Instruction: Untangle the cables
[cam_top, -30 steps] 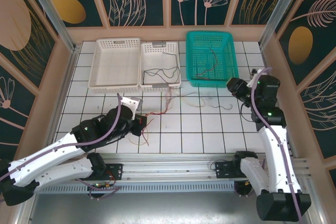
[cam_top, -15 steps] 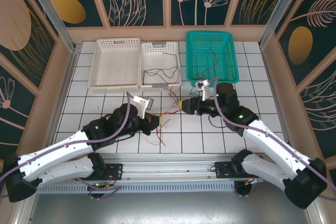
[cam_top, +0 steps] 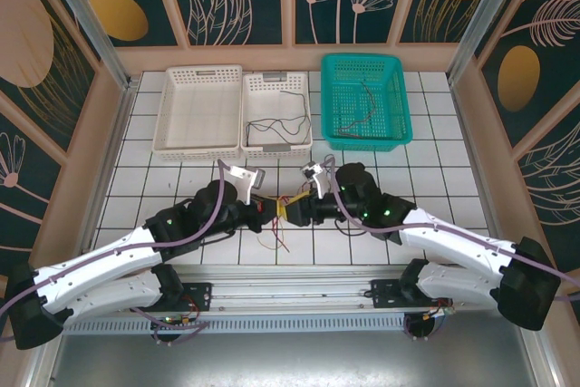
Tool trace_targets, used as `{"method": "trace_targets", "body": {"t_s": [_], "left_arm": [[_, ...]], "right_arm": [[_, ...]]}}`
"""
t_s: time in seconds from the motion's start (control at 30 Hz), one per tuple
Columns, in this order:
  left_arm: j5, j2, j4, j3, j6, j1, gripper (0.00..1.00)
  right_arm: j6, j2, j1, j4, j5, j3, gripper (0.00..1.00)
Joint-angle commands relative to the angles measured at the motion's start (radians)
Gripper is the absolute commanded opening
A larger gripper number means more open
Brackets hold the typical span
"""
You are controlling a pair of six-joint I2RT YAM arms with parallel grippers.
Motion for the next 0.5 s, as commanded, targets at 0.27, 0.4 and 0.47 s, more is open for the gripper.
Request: {"method": "trace_targets", "body": {"t_s": [0.27,0.4,0.47], "left_arm": [[-0.158,-0.033,0.039,0.009,-0.081,0.001,0.0],[-0.194,-0.062,0.055,-0.01,-0.122,0.0,0.0],[-0.208,-0.063,0.059,-0.011,-0.136,0.001,0.0]], "right_arm": [[-0.071,-0.047,0.076,-0.058,0.138,0.011,0.49],[-0.062,-0.11,0.076,-0.034,0.152,-0.022,0.52],[-0.052,-0.128,0.076,0.0,0.13,-0.045,0.53]]}}
